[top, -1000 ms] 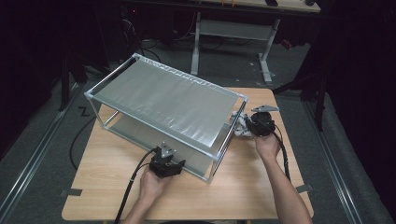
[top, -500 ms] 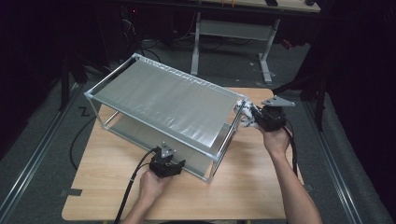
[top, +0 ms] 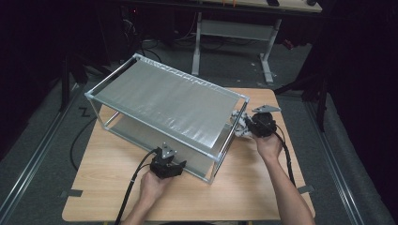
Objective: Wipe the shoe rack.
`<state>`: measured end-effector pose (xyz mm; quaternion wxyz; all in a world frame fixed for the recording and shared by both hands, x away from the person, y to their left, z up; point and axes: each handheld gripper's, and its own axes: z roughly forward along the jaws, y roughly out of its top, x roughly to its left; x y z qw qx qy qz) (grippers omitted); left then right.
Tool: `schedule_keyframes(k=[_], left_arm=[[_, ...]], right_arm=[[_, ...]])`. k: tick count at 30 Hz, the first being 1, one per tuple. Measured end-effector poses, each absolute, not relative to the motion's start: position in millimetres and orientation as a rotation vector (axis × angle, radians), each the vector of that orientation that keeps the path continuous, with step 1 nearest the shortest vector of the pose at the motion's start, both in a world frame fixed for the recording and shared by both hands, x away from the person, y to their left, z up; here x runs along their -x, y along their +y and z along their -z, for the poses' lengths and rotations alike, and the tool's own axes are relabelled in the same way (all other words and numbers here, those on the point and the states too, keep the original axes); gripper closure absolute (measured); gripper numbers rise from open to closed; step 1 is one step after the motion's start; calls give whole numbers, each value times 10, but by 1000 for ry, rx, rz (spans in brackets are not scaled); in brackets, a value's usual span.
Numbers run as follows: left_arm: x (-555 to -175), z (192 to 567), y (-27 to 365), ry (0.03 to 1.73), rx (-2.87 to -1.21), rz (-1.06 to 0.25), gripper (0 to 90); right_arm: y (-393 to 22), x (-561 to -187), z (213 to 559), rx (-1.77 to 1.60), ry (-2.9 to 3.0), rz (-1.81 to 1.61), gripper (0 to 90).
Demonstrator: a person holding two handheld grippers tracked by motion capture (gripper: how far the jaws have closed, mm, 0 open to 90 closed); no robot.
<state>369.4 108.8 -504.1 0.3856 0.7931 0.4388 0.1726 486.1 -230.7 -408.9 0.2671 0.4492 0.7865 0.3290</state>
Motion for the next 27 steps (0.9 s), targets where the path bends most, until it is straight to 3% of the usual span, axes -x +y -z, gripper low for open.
schedule_keyframes(k=[5,11,27], left_arm=[[-3692,5042,1088,1117,-2019,-441,392],[-3690,5043,1090,1116,-2019,-441,392],[-3689,5044,1090,1115,-2019,-440,393]], right_arm=[[-2300,-4862,4391,-1256,2194,-833,805],[-2339,-4786,4460,-1260,2209,-845,804],[-2678,-4359,3801,-1151,2123,-921,805]])
